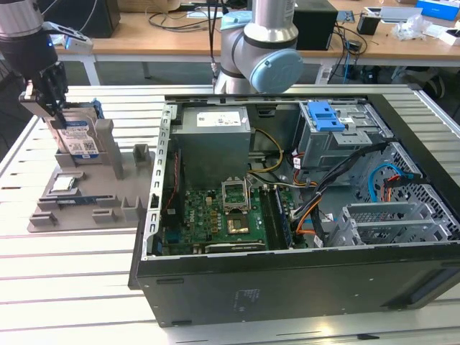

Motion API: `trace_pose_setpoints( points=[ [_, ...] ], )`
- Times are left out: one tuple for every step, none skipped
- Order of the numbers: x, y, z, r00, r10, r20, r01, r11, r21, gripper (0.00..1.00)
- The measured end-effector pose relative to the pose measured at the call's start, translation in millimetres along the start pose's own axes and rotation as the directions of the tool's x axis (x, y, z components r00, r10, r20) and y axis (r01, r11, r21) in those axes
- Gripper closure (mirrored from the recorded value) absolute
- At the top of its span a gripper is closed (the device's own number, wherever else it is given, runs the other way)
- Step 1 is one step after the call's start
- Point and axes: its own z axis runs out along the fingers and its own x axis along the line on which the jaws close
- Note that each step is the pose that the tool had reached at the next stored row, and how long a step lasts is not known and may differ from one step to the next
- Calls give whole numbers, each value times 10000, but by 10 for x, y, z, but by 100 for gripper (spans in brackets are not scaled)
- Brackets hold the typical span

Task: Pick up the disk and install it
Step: 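Pick up the disk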

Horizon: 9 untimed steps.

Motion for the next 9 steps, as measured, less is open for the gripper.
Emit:
trace_pose_setpoints(
  points=[
    [0, 1, 0, 10000, 1, 1, -1, 10000, 0, 63],
    [0, 1, 0, 10000, 0, 0, 0, 10000, 0, 63],
    [0, 1, 1, 10000, 1, 1, -1, 10000, 0, 63],
    [0, 1, 0, 10000, 1, 0, -1, 10000, 0, 63],
    [0, 2, 1, 10000, 0, 1, 0, 10000, 0, 63],
    [0, 3, 1, 10000, 1, 1, -1, 10000, 0, 63],
    [0, 3, 1, 10000, 0, 0, 0, 10000, 0, 63],
    [0, 4, 1, 10000, 1, 0, -1, 10000, 0, 63],
    [0, 4, 1, 10000, 0, 1, 0, 10000, 0, 63]
  ],
)
